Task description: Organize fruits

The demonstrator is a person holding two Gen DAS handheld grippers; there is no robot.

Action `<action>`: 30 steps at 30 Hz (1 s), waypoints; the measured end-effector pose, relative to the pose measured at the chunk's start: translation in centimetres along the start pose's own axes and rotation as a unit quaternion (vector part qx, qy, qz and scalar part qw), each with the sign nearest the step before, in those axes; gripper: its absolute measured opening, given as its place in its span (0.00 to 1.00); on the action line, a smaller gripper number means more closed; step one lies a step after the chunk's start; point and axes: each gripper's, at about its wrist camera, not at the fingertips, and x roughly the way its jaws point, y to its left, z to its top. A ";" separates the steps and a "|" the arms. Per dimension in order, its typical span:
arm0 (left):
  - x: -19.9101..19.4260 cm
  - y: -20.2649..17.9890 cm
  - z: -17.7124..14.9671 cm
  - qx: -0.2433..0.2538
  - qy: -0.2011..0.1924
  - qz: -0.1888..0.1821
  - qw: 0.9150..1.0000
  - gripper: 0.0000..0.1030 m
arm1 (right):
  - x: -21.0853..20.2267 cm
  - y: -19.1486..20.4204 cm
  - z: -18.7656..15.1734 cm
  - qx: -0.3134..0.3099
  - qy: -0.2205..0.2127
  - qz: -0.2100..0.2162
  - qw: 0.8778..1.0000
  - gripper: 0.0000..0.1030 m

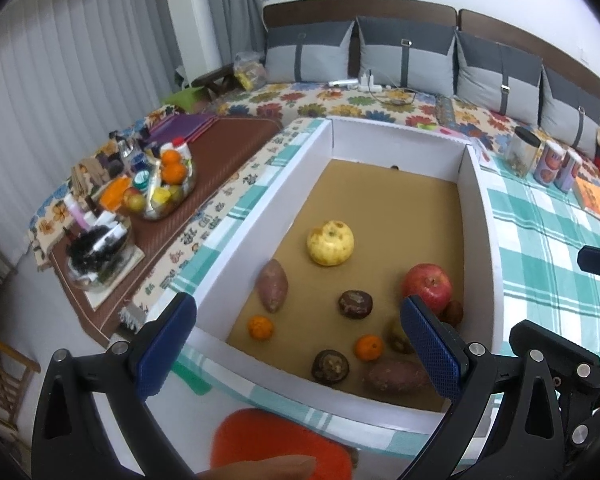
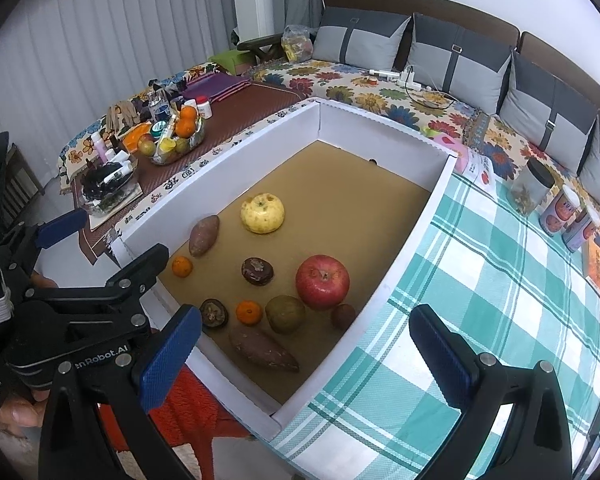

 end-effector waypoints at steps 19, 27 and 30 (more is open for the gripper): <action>1.9 1.1 0.1 -0.014 0.022 -0.003 1.000 0.99 | 1.6 0.8 0.9 -0.006 0.011 -0.011 1.000 1.00; 2.5 1.1 0.1 -0.011 0.028 -0.003 1.000 0.99 | 2.4 0.7 1.0 -0.006 0.018 -0.010 1.000 1.00; 2.6 1.1 0.1 -0.010 0.029 -0.002 1.000 0.99 | 2.6 0.7 1.1 -0.008 0.018 -0.010 1.000 1.00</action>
